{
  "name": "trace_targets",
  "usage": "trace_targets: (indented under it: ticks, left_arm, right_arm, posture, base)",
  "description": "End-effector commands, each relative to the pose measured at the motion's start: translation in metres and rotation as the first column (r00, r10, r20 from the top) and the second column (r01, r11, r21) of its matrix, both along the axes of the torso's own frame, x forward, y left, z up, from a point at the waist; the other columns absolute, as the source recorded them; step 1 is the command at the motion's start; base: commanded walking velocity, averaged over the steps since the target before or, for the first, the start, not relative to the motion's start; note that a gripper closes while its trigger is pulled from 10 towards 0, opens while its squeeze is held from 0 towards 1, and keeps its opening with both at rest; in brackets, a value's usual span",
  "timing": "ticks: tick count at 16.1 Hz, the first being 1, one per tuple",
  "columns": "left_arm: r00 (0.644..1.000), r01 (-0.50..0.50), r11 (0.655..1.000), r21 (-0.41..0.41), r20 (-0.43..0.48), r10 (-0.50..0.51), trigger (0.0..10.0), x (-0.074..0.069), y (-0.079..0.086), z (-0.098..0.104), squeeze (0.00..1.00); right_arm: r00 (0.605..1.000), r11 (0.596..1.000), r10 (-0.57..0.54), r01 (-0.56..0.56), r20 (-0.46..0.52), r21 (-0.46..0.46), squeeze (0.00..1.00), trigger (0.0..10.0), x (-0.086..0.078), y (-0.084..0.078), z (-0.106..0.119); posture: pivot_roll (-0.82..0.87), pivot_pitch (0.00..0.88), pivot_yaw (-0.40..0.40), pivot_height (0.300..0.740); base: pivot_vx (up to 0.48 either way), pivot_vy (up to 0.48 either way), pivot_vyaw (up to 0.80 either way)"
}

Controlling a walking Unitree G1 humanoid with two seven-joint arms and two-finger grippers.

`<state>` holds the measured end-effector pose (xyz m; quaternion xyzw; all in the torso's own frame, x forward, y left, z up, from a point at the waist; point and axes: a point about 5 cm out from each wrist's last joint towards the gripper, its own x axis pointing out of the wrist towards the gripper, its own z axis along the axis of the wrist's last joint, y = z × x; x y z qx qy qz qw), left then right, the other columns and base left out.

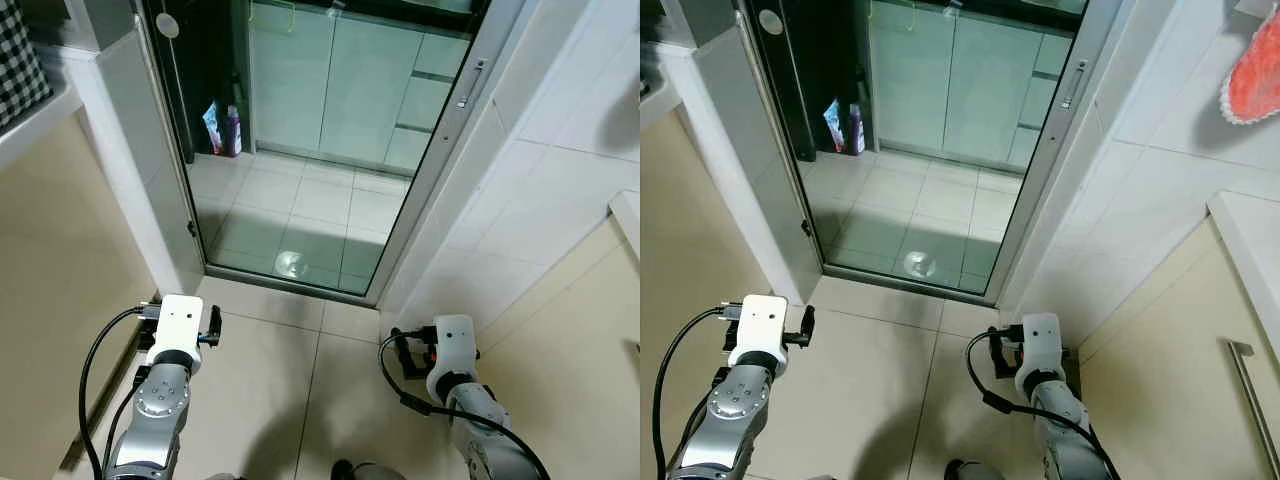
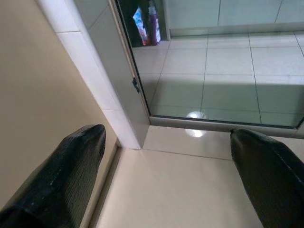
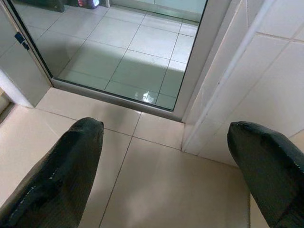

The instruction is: Kitchen organization

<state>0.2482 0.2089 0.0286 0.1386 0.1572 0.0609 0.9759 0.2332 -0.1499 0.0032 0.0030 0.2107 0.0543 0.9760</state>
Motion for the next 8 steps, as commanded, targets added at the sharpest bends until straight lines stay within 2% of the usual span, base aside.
trace_targets:
  ticks: [1,8]
  left_arm:
    - [1.0,0.002,1.0,0.006,-0.002,-0.002,10.0,0.0003,-0.0014,-0.0014,0.0]
    - [1.0,-0.015,1.0,0.005,0.012,0.015,10.0,-0.0004,0.0008,0.0003,0.0]
  right_arm:
    - [1.0,1.0,-0.023,0.023,-0.003,-0.007,0.0,10.0,-0.0005,-0.0043,-0.0013]
    - [1.0,1.0,-0.018,0.018,-0.001,-0.009,0.0,10.0,0.0006,-0.0038,-0.0008]
  posture:
    - [0.05,0.069,-0.079,0.74]
    - [0.05,0.066,-0.084,0.74]
  base:
    - [0.0,0.0,0.0]
    - [0.0,0.0,0.0]
